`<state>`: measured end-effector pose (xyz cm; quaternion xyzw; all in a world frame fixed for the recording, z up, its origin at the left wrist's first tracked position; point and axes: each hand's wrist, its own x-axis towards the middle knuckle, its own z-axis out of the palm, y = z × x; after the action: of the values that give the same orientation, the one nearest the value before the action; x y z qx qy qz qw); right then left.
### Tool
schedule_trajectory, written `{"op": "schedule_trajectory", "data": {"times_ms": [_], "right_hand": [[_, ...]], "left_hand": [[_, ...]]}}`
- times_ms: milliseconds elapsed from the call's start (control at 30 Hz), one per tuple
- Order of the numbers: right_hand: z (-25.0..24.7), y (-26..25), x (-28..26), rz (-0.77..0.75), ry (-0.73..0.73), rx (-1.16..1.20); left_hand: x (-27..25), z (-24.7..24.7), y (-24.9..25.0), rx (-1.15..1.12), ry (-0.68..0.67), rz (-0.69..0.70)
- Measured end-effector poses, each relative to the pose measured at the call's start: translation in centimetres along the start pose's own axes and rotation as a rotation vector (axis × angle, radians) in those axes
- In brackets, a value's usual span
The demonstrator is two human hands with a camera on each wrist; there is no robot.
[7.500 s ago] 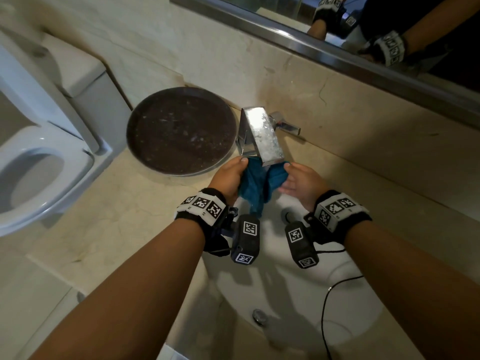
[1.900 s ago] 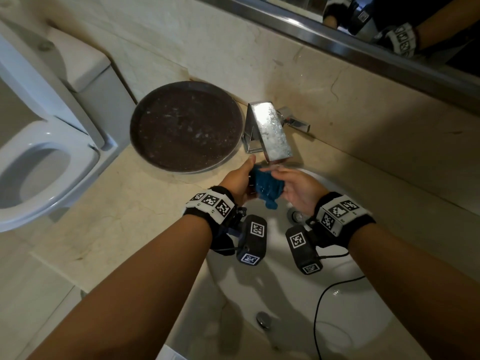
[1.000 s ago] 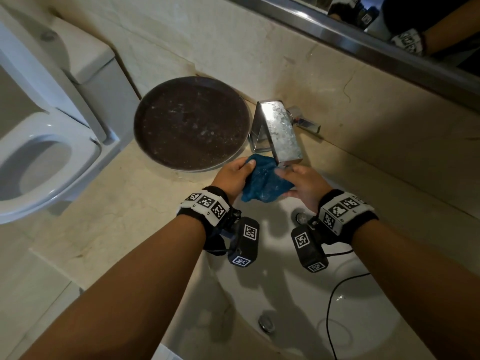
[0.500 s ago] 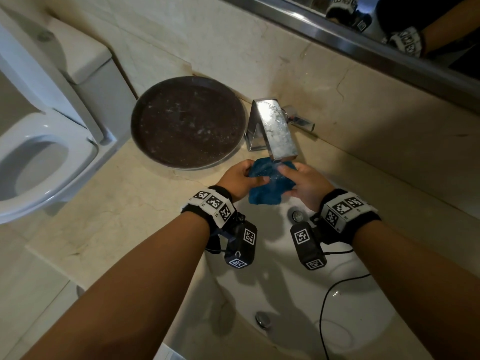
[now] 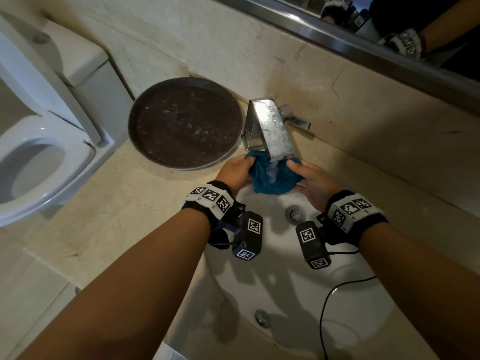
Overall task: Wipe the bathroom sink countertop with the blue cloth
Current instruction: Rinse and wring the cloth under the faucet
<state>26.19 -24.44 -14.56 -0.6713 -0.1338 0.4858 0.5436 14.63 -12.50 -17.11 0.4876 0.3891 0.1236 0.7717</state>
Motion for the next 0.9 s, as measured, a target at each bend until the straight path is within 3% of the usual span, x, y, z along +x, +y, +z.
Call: {"op": "schedule_trajectory", "data": {"times_ms": [133,533,900], "right_hand": [[-0.4,0.0,0.3,0.016,0.037,0.062],[-2.0,0.5,-0.1,0.017,0.114,0.021],[0.3,0.1,0.5,0.097,0.029,0.034]], "left_hand": [[0.0,0.8,-0.1,-0.083,-0.028,-0.07],[-0.5,2.3,-0.6,-0.188,-0.158,-0.072],[-1.3,-0.2,-0.3,-0.154,0.016,-0.184]]}}
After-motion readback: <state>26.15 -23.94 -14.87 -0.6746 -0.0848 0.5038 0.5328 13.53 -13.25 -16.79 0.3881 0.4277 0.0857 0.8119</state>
